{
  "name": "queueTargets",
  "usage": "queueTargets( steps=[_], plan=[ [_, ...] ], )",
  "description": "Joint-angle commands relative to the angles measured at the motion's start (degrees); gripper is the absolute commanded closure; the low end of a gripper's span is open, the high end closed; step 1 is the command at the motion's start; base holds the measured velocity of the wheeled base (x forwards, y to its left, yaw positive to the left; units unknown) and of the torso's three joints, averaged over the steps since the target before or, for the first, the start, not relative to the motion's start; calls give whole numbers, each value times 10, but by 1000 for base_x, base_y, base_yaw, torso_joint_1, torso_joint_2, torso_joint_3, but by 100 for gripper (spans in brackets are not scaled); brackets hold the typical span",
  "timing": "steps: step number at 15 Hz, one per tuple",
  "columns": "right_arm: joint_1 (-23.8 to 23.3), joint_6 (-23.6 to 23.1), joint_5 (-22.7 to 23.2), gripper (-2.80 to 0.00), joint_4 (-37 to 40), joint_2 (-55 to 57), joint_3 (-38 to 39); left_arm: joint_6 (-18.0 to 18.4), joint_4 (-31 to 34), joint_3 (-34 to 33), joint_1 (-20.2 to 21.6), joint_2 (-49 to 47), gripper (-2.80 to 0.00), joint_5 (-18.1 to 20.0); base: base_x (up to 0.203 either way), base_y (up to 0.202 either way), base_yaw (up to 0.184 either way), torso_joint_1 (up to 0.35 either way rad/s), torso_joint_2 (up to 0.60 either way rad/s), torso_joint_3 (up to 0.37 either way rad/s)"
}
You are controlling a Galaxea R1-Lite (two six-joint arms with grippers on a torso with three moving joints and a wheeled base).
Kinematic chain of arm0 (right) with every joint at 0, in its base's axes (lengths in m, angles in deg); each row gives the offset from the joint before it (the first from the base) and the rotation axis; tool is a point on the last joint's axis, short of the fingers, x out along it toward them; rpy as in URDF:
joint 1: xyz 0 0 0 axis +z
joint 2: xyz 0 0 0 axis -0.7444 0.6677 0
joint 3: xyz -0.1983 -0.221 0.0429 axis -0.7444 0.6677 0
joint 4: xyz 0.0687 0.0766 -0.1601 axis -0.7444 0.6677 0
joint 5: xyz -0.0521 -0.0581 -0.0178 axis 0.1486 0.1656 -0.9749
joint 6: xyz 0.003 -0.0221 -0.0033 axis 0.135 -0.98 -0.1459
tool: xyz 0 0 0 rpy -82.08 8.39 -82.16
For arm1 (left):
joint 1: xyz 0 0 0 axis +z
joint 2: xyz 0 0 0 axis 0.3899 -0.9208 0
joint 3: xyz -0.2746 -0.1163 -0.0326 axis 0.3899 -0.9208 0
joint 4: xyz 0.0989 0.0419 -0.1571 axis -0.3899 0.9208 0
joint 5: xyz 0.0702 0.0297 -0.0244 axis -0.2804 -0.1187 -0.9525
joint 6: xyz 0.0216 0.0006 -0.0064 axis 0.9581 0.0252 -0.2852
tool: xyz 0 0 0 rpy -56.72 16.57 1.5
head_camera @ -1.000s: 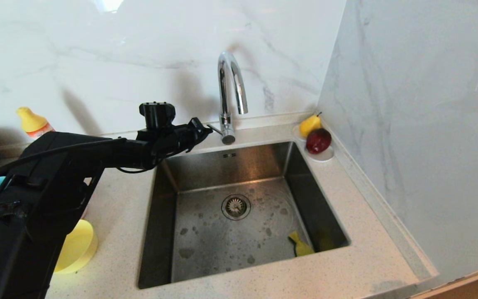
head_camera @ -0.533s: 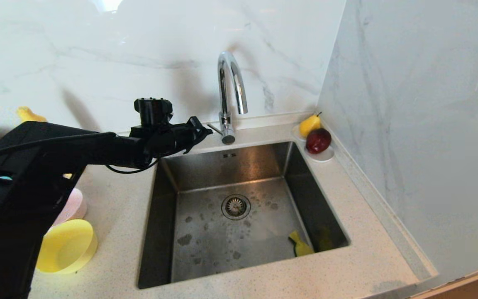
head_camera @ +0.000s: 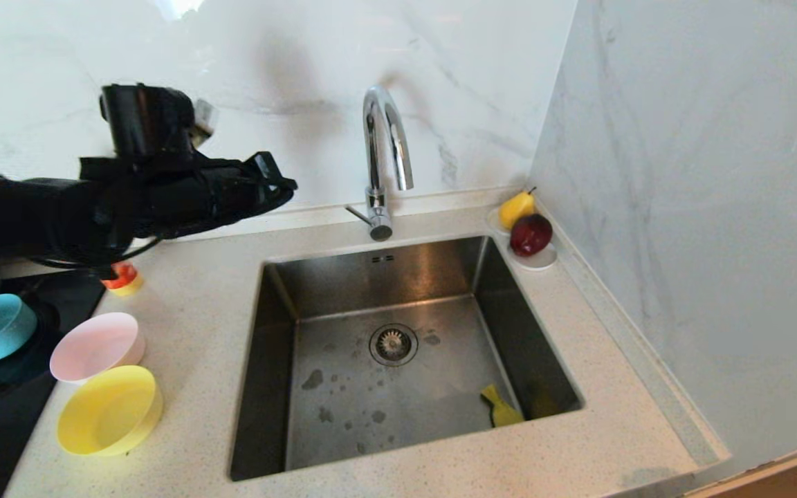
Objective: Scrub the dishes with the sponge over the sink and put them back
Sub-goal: Place the bowl on the bowl
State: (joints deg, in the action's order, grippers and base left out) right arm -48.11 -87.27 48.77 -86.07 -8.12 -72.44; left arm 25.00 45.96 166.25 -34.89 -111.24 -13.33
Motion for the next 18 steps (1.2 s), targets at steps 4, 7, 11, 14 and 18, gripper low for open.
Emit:
queueTargets(
  steps=[4, 7, 11, 14, 18],
  plan=[
    [0, 0, 0, 0, 0, 1, 0, 115, 174, -28, 3, 235, 0, -240, 0, 0, 0, 0, 0, 0],
    [0, 0, 0, 0, 0, 1, 0, 191, 233, -63, 34, 295, 0, -376, 0, 0, 0, 0, 0, 0],
    [0, 0, 0, 0, 0, 1, 0, 163, 244, -128, 160, 285, 0, -352, 0, 0, 0, 0, 0, 0],
    [0, 0, 0, 0, 0, 1, 0, 126, 254, -152, 246, 232, 0, -262, 0, 0, 0, 0, 0, 0],
    [0, 0, 0, 0, 0, 1, 0, 75, 290, -155, 331, 173, 0, -153, 0, 0, 0, 0, 0, 0]
  ],
)
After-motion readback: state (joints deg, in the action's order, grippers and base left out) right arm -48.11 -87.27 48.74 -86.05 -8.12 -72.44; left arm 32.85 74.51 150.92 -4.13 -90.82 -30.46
